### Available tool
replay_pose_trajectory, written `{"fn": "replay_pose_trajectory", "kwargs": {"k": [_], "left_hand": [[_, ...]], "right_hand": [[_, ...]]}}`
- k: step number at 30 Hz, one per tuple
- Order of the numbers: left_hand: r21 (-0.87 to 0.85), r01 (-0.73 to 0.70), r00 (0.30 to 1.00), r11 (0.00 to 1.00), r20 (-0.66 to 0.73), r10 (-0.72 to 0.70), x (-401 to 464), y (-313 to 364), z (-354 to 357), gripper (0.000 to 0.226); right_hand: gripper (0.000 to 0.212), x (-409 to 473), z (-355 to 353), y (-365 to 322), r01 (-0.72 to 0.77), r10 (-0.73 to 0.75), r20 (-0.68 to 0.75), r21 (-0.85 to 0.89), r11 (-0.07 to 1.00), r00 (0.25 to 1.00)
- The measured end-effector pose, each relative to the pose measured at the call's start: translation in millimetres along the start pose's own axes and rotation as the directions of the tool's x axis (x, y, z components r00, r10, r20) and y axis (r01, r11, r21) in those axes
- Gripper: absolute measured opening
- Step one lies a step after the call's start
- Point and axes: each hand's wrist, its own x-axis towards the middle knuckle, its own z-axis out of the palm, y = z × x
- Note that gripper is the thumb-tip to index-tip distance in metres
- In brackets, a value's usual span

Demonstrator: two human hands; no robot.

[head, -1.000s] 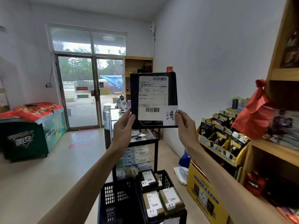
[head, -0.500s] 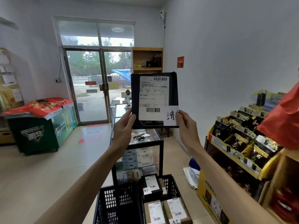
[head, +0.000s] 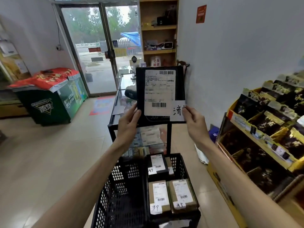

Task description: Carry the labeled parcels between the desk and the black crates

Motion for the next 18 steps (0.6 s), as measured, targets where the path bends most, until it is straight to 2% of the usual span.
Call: {"fn": "replay_pose_trajectory", "kwargs": {"k": [4, 8, 14, 18], "left_hand": [[0.015, 0.108, 0.994, 0.994, -0.029, -0.107, 14, -54, 4, 0.043], [0.018, 0.217, 0.976, 0.976, -0.026, -0.216, 24, -114, 9, 0.046], [0.020, 0.384, 0.922, 0.923, -0.056, -0.383, 27, -211, 7, 0.044], [0.057, 0.505, 0.863, 0.861, -0.056, -0.503, 16, -286, -3, 0.043]], "right_hand": [[0.032, 12, 11, 44, -0.071, 0.072, 0.043, -0.018, 0.997, 0.997], [0.041, 26, 22, 96, -0.177, 0.182, 0.100, -0.053, 0.983, 0.978], [0.044, 32, 52, 190, -0.381, 0.387, 0.135, -0.069, 0.922, 0.912], [0.045, 18, 72, 262, -0.487, 0.500, 0.136, -0.117, 0.865, 0.855]]}}
